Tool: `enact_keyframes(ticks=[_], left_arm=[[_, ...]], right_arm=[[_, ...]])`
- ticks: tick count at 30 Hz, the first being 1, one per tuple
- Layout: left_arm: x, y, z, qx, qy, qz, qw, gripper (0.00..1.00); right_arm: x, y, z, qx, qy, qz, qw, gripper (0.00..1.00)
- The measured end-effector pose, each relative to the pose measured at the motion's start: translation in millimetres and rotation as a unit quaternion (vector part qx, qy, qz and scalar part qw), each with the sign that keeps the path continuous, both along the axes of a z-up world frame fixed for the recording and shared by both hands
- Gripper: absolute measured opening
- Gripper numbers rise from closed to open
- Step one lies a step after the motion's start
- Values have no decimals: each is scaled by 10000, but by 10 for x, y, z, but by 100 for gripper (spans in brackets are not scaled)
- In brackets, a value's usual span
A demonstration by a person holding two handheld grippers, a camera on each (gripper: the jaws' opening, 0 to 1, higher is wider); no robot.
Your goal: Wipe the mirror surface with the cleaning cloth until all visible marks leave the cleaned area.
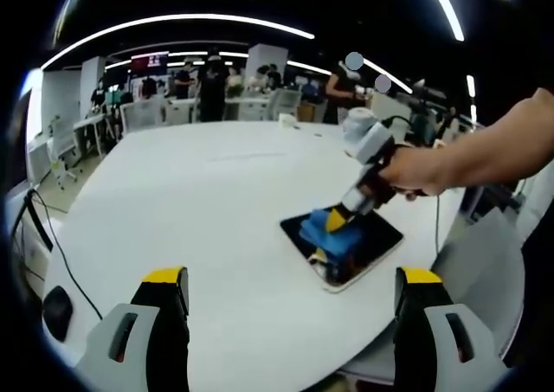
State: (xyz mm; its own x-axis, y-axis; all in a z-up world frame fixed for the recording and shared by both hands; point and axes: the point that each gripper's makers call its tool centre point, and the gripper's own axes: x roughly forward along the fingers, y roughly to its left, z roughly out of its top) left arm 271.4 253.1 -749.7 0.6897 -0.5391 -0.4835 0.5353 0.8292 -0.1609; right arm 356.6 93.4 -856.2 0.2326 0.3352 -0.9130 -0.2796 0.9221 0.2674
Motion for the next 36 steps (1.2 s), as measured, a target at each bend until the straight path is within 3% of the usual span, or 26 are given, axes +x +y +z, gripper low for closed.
enact_keyframes(ticks=[36], left_arm=[[-44, -70, -30, -20, 11, -36, 10000, 100]], right_arm=[[-327, 66, 6, 161, -26, 15, 9999, 4]])
